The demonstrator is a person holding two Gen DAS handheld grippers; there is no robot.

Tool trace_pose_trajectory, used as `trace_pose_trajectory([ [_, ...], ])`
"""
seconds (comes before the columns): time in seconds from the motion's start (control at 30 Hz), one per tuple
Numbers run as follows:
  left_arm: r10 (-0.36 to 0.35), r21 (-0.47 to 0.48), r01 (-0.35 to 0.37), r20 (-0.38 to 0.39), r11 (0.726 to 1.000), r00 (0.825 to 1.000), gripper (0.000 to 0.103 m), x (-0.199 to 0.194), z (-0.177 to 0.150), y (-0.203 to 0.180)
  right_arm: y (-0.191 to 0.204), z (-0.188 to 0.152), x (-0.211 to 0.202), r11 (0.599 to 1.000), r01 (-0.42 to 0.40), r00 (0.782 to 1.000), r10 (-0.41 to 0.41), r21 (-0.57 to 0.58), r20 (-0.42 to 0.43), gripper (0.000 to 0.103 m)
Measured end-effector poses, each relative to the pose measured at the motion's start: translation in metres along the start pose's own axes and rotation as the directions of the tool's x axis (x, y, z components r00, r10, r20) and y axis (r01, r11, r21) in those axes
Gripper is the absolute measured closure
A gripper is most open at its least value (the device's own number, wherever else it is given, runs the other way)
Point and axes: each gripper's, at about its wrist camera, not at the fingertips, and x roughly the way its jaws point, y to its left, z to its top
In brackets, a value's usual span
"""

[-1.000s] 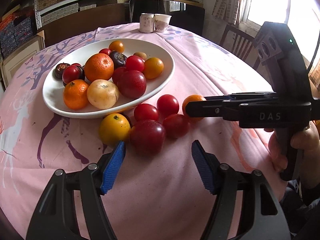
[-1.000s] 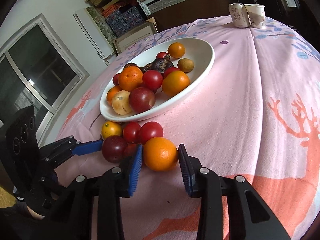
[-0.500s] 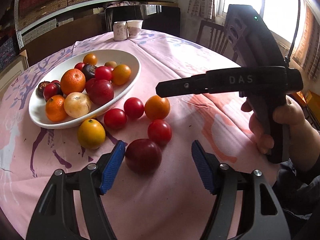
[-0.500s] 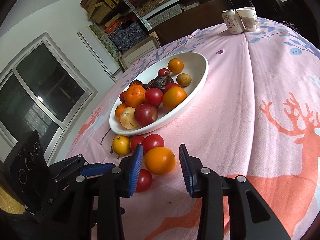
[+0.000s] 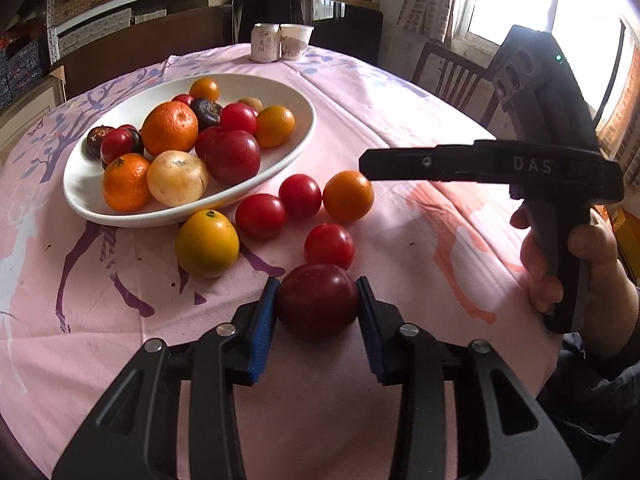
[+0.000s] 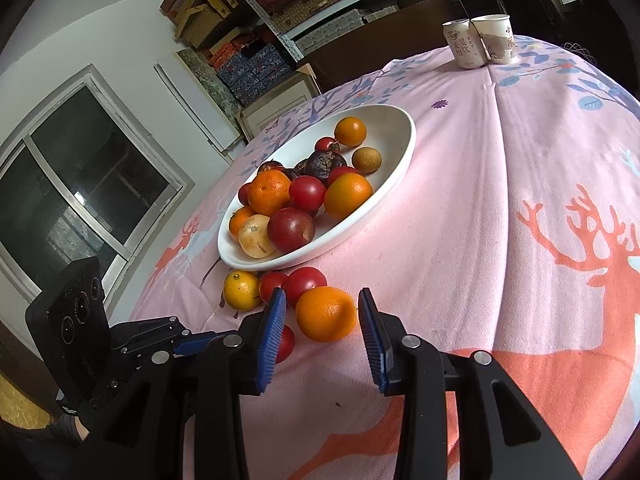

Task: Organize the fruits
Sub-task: 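Carry a large red tomato with the left tool while the right tool carries an orange onto the plate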

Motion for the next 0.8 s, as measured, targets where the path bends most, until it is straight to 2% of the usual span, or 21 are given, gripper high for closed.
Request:
trace_pose_trajectory([
  [0.07,-0.013,-0.027,0.015,0.064,1.0,0.998,0.065,-0.013,-0.002,0.006,0.001,-0.001,0.0,1.0,0.003,1.0,-0.003,-0.006,-0.004,0.064],
  [0.17,0.003,-0.147,0.017,0.137,0.989,0.991,0.065,-0.028,-0.004,0.029,0.006,-0.003,0.004,0.999,0.002,0.999,-0.003,-0.033,-0.039,0.062],
  [0.23,-0.009,-0.217,0.044,0.16,0.975,0.987,0.064,-0.033,-0.005,0.043,0.012,-0.005,0.008,0.998,0.023,0.998,-0.027,-0.066,-0.059,0.059],
  [0.3,-0.021,-0.231,0.06,0.169,0.971,0.985,0.064,-0.035,-0.004,0.047,0.016,-0.006,0.016,0.995,0.056,0.993,-0.064,-0.085,-0.095,0.056],
  [0.33,-0.019,-0.22,0.056,0.168,0.974,0.986,0.065,-0.034,-0.004,0.045,0.016,-0.006,0.021,0.994,0.066,0.99,-0.075,-0.083,-0.117,0.057],
  [0.4,0.002,-0.184,0.029,0.163,0.983,0.987,0.065,-0.033,-0.003,0.036,0.014,-0.006,0.024,0.994,0.082,0.988,-0.091,-0.077,-0.128,0.067],
  [0.53,0.034,-0.131,-0.012,0.168,0.991,0.985,0.064,-0.034,-0.006,0.023,0.011,-0.007,0.016,0.996,0.069,0.993,-0.074,-0.055,-0.088,0.067],
  [0.63,0.004,-0.109,0.01,0.122,0.994,0.993,0.065,-0.03,-0.009,0.018,0.005,-0.006,0.014,0.998,0.059,0.995,-0.061,-0.031,-0.085,0.067],
  [0.7,-0.032,-0.053,0.039,0.121,0.998,0.992,0.064,-0.033,-0.014,0.009,0.004,-0.006,0.015,0.998,0.05,0.995,-0.053,-0.031,-0.087,0.067],
  [0.8,0.005,0.016,-0.007,0.111,1.0,0.994,0.049,-0.033,-0.021,-0.006,0.005,-0.006,0.017,0.998,0.054,0.993,-0.057,-0.037,-0.1,0.067],
])
